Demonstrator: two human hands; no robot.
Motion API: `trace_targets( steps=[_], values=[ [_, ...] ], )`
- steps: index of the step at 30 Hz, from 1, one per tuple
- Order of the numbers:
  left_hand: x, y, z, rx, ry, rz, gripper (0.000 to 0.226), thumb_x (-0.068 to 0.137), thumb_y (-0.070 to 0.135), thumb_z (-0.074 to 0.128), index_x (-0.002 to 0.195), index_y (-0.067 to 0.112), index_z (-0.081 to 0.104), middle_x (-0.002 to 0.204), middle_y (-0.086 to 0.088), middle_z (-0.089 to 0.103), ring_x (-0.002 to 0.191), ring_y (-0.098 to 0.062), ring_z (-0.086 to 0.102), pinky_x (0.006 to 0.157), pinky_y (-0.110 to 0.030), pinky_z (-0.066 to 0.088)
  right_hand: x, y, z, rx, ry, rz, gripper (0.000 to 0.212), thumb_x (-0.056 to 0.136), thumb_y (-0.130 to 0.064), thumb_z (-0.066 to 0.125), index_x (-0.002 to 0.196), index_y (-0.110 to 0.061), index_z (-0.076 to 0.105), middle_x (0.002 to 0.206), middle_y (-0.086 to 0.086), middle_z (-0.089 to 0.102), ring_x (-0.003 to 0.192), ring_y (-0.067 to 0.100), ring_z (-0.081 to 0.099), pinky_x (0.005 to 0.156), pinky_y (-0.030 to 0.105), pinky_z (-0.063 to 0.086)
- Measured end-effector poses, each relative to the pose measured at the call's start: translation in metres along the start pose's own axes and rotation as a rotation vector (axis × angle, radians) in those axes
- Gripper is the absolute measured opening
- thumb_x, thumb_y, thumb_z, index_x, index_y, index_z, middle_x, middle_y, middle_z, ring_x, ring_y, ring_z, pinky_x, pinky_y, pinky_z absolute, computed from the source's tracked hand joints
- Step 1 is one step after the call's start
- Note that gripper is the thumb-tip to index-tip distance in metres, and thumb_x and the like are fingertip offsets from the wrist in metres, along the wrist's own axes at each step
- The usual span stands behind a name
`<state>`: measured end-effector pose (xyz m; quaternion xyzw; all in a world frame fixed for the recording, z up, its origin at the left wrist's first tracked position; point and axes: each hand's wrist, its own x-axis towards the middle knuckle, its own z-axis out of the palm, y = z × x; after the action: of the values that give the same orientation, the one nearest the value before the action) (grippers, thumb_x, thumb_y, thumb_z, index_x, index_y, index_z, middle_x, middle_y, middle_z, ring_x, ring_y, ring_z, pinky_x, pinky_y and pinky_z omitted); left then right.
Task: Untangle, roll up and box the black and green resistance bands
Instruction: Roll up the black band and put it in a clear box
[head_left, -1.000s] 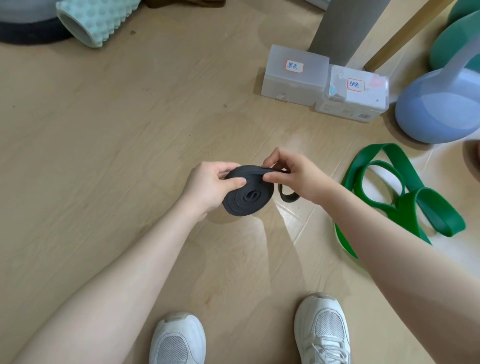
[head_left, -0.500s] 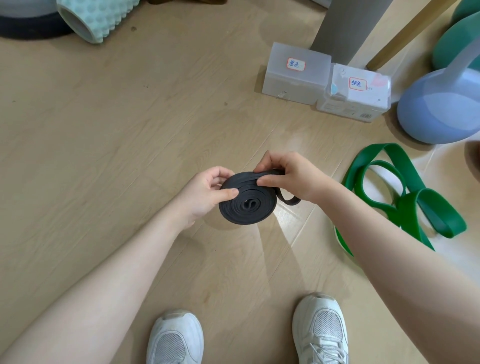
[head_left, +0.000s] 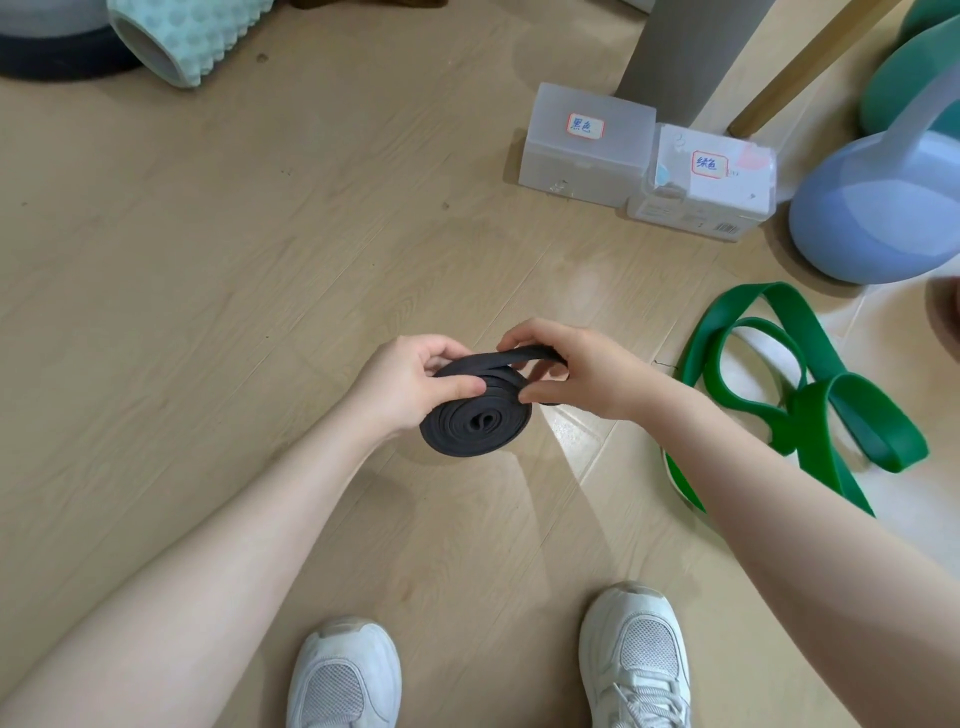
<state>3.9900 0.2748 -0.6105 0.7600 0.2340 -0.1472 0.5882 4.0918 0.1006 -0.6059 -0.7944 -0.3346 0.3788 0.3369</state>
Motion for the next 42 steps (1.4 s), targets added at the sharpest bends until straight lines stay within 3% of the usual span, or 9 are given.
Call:
trace_targets(
  steps=[4, 9, 14, 18, 21, 25, 32, 37, 42],
  values=[
    [0.002, 0.001, -0.001, 0.044, 0.020, 0.022, 0.017, 0.077, 0.017, 0.073, 0.081, 0.031, 0.065, 0.084, 0.005, 0.072, 0.077, -0.012, 0.068, 0.077, -0.029, 0.054, -0.004, 0.005, -0.004, 0.154, 0.048, -0.009, 0.042, 0.080, -0.003, 0.069, 0.097, -0.036, 0.050, 0.094, -0.006, 0.058, 0.070, 0.005, 0.061, 0.071, 0.019, 0.053],
    [0.000, -0.010, 0.002, 0.077, 0.062, 0.072, 0.013, 0.082, 0.015, 0.068, 0.086, 0.027, 0.063, 0.086, 0.010, 0.068, 0.083, -0.009, 0.066, 0.081, -0.025, 0.050, 0.011, 0.007, -0.010, -0.114, 0.115, -0.100, 0.019, 0.079, -0.005, 0.068, 0.093, -0.017, 0.069, 0.085, -0.019, 0.055, 0.075, -0.002, 0.056, 0.071, 0.007, 0.041],
    [0.000, -0.010, 0.004, -0.270, 0.152, 0.046, 0.015, 0.086, 0.008, 0.062, 0.088, 0.023, 0.063, 0.086, 0.003, 0.067, 0.074, -0.007, 0.063, 0.069, -0.018, 0.050, 0.005, 0.015, 0.012, 0.194, 0.331, -0.054, 0.021, 0.083, -0.005, 0.065, 0.100, -0.015, 0.071, 0.091, -0.008, 0.064, 0.083, 0.011, 0.060, 0.079, 0.027, 0.049],
    [0.002, -0.010, 0.007, -0.354, 0.143, -0.036, 0.012, 0.089, 0.009, 0.058, 0.089, 0.020, 0.062, 0.084, 0.000, 0.068, 0.072, -0.010, 0.062, 0.065, -0.021, 0.049, -0.001, 0.017, 0.027, 0.418, 0.303, 0.032, 0.029, 0.091, -0.010, 0.056, 0.113, -0.029, 0.060, 0.109, 0.001, 0.066, 0.104, 0.014, 0.061, 0.095, 0.034, 0.049],
    [0.002, -0.013, 0.009, -0.397, 0.134, -0.084, 0.010, 0.090, 0.012, 0.057, 0.089, 0.020, 0.061, 0.084, 0.001, 0.067, 0.069, -0.007, 0.062, 0.064, -0.021, 0.048, -0.003, 0.016, 0.027, 0.657, 0.209, 0.125, 0.029, 0.094, -0.009, 0.050, 0.113, -0.029, 0.058, 0.103, -0.009, 0.065, 0.089, 0.000, 0.063, 0.078, 0.019, 0.054],
    [0.001, -0.020, 0.016, -0.371, 0.101, -0.095, 0.009, 0.092, 0.013, 0.054, 0.095, 0.019, 0.059, 0.088, 0.002, 0.066, 0.074, -0.007, 0.061, 0.066, -0.020, 0.047, -0.002, 0.015, 0.022, 0.751, 0.179, 0.182, 0.031, 0.090, -0.002, 0.054, 0.113, -0.021, 0.061, 0.096, -0.005, 0.067, 0.078, -0.002, 0.065, 0.067, 0.017, 0.054],
    [0.007, -0.005, 0.012, -0.171, -0.089, -0.077, 0.036, 0.085, 0.013, 0.064, 0.113, 0.031, 0.053, 0.103, 0.001, 0.065, 0.093, -0.013, 0.062, 0.084, -0.023, 0.047, -0.004, 0.018, 0.009, 0.740, 0.161, 0.240, 0.025, 0.088, -0.001, 0.058, 0.103, -0.020, 0.066, 0.090, -0.004, 0.069, 0.072, 0.002, 0.067, 0.071, 0.021, 0.057],
    [0.012, 0.015, 0.030, -0.009, -0.116, -0.018, 0.027, 0.079, 0.009, 0.071, 0.102, 0.021, 0.062, 0.091, 0.004, 0.068, 0.078, -0.008, 0.066, 0.075, -0.020, 0.053, -0.005, 0.019, -0.011, 0.578, 0.155, 0.153, 0.020, 0.086, -0.002, 0.061, 0.095, -0.019, 0.066, 0.088, 0.000, 0.068, 0.073, 0.004, 0.066, 0.072, 0.019, 0.056],
    [0.018, 0.026, 0.046, -0.187, -0.049, -0.024, 0.023, 0.081, 0.003, 0.066, 0.092, 0.022, 0.061, 0.086, 0.008, 0.067, 0.071, 0.000, 0.065, 0.064, -0.015, 0.052, -0.014, 0.028, -0.021, 0.666, 0.298, 0.107, 0.014, 0.085, -0.005, 0.063, 0.086, -0.019, 0.059, 0.083, 0.008, 0.064, 0.071, 0.014, 0.062, 0.067, 0.026, 0.054]
  ],
)
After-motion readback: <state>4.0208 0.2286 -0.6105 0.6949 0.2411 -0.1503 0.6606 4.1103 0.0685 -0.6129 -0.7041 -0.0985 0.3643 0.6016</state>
